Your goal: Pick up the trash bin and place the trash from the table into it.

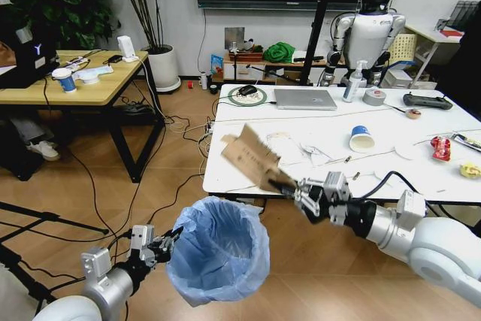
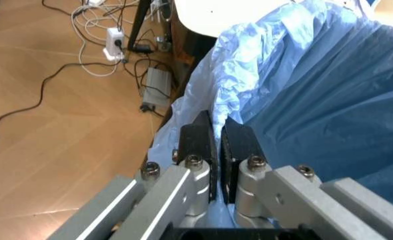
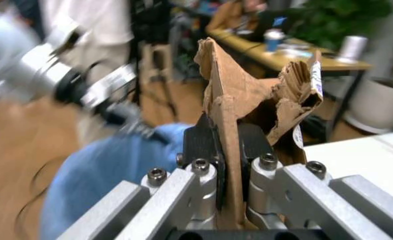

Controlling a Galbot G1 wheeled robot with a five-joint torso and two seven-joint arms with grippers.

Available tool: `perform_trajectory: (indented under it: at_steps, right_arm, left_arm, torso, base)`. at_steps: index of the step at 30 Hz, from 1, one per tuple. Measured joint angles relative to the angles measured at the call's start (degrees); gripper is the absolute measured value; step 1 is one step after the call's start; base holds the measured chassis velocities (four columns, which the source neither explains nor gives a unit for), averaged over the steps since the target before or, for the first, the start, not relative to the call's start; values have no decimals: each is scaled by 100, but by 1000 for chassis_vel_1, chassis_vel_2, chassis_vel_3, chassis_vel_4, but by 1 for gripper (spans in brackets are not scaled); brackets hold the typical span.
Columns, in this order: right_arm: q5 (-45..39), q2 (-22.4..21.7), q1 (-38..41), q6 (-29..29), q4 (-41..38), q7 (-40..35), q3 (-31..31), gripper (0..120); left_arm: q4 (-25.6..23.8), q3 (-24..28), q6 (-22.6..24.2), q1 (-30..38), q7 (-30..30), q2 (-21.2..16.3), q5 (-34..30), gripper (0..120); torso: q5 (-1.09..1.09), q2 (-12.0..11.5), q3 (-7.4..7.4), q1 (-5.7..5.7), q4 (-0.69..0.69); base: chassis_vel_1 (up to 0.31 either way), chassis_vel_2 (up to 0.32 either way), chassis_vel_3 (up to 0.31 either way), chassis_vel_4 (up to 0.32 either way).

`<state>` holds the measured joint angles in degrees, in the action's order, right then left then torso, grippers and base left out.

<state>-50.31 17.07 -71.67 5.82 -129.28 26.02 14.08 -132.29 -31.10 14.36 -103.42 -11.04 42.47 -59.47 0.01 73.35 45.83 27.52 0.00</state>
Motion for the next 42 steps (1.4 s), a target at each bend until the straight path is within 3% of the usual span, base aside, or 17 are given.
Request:
perform_trajectory:
  at_steps: [4,11,24,30,36,38,42]
  right_arm:
    - [606,-129,45,126,154,988,-7,1]
    - [786,-324,132,41,16,1597,223,1]
    - [764,-228,272,57,55,1649,162,3]
    - [763,-168,166,150,95,1637,183,25]
    - [730,-182,153,173,127,1634,201,27]
    - [713,-191,136,174,130,1635,204,39]
    - [710,-192,126,174,133,1635,204,45]
  left_arm:
    - [-2,23,27,15,1,145,31,0]
    - [-79,-36,61,43,-9,169,19,0]
    - [-103,97,151,75,-51,355,68,0]
    - [-85,343,178,223,6,402,76,0]
    - [-31,454,169,384,61,452,76,0]
    - [-1,483,159,439,80,467,76,0]
    - [10,495,150,466,94,480,76,0]
  torso:
    - [0,0,0,0,0]
    - [-1,0,0,0,-1]
    - [-2,0,0,0,-1]
    - [0,0,0,0,-1]
    - [-1,0,0,0,-1]
    - [-2,0,0,0,-1]
    - [-1,0,0,0,-1]
  base:
    - [0,0,0,0]
    - [0,0,0,0]
    - [0,0,0,0]
    - [0,0,0,0]
    - [0,0,0,0]
    - [0,0,0,0]
    - [0,0,0,0]
